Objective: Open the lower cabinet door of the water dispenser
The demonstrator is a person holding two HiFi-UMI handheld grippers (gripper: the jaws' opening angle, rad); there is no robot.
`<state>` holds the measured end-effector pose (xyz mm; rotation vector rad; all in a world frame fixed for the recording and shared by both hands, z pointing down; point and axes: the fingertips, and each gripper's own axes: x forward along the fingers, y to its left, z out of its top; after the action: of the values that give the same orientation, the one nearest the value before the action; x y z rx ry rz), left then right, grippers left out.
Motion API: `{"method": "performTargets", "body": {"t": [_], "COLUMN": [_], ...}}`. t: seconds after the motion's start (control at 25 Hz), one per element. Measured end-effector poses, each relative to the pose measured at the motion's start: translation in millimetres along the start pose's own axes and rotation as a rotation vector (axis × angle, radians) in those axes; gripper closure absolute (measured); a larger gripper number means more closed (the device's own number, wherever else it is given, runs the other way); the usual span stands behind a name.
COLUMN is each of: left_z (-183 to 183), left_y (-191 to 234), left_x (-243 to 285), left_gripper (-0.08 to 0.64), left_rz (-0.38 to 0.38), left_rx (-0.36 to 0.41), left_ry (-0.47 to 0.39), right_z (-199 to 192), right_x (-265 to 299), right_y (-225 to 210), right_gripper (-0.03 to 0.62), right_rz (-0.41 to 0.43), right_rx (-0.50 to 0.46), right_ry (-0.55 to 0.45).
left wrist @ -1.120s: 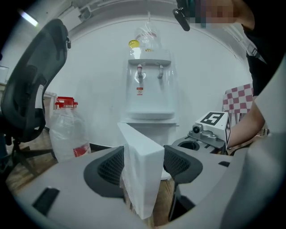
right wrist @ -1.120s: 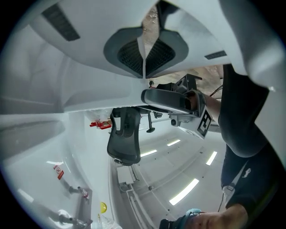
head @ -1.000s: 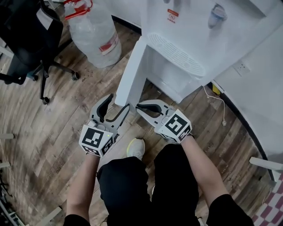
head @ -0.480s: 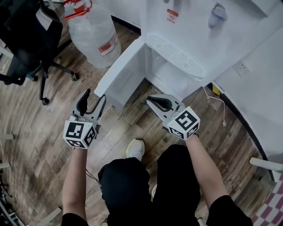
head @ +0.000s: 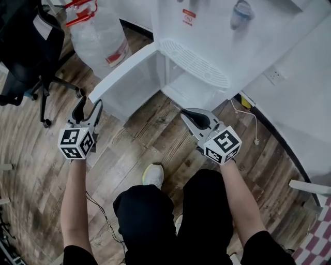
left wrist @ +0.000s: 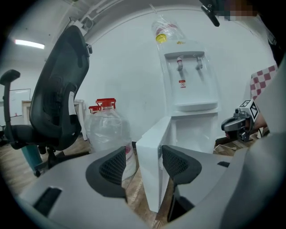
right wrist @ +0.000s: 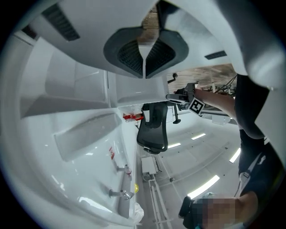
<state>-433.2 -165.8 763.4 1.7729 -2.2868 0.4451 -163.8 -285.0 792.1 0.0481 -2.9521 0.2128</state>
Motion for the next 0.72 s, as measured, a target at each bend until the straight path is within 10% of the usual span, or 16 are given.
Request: {"method": "performTargets", "body": {"t": [0.4, 0.72], "left_z": [-26, -30], "left_y": [16, 27], "left_x": [48, 68], "left_gripper": [0.322, 0.333], "left_rz": [0.032, 0.077], "left_rx": [-0.103, -0.168], "left_ry": [0.05, 0.053], "right_z": [-16, -3], "right_x": [-25, 61], "right_y": [-40, -1], "right_gripper": [0.557, 0.566], "right_rz": [-0.176, -0.027], "right_rx": [0.037, 0.031], "right_ry": [0.054, 0.06]}}
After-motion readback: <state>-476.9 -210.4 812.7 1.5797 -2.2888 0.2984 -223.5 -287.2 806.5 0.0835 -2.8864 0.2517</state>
